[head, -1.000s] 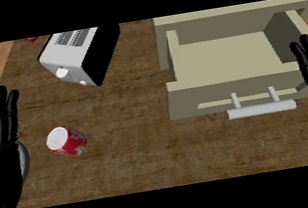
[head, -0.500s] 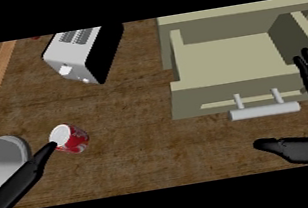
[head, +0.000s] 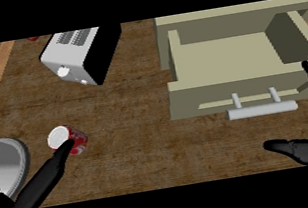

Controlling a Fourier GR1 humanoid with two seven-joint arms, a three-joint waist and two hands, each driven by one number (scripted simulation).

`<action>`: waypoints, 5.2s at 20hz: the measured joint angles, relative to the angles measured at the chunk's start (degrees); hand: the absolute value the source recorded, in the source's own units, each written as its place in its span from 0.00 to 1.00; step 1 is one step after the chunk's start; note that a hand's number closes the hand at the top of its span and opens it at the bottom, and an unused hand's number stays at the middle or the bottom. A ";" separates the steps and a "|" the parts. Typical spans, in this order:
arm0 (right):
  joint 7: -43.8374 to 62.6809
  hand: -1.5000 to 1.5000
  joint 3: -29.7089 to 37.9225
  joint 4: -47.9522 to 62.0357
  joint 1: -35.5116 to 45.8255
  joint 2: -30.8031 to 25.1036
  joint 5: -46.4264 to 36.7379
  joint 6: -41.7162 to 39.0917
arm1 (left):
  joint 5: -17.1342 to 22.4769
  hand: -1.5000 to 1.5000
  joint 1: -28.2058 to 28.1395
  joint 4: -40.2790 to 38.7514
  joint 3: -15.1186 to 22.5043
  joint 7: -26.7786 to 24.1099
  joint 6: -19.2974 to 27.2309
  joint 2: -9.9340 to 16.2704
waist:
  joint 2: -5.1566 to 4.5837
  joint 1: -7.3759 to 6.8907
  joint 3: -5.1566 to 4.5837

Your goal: Pick up the can, place it into the drawer and close the drawer

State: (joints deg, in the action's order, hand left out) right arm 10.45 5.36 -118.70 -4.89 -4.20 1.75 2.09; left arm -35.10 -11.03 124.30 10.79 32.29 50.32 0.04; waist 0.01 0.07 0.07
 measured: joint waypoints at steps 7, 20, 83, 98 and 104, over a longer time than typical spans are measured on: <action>-0.94 0.00 3.36 1.24 0.05 -1.45 2.62 -2.12 | -2.51 0.00 4.35 -4.80 0.03 4.03 1.54 -0.03 | 0.00 0.04 -0.05; -0.47 0.00 4.80 -2.11 -2.21 -1.18 3.23 -3.31 | 12.01 0.00 6.67 -24.09 1.74 -10.25 11.65 -0.02 | 0.00 0.12 -0.10; 5.35 0.00 11.44 -8.87 -1.39 -0.68 3.71 -7.60 | 70.05 1.00 36.93 -98.37 -23.71 -80.03 -26.07 7.20 | -0.07 0.37 -0.08; 5.80 0.00 12.25 -9.92 -0.77 -1.26 3.75 -7.48 | 57.71 1.00 49.34 -95.32 -6.34 -64.18 -44.39 5.44 | 0.03 0.56 -0.07; 6.56 0.00 13.41 -11.77 -2.06 -1.49 3.70 -7.36 | 55.76 1.00 53.35 -84.42 -3.11 -52.38 -41.43 5.32 | 0.33 -0.10 -0.02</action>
State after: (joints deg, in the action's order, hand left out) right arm 17.01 18.77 -130.47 -6.96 -5.68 5.45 -5.27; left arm 20.66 42.32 39.88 7.68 -20.09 8.89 5.36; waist 0.34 -0.03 0.04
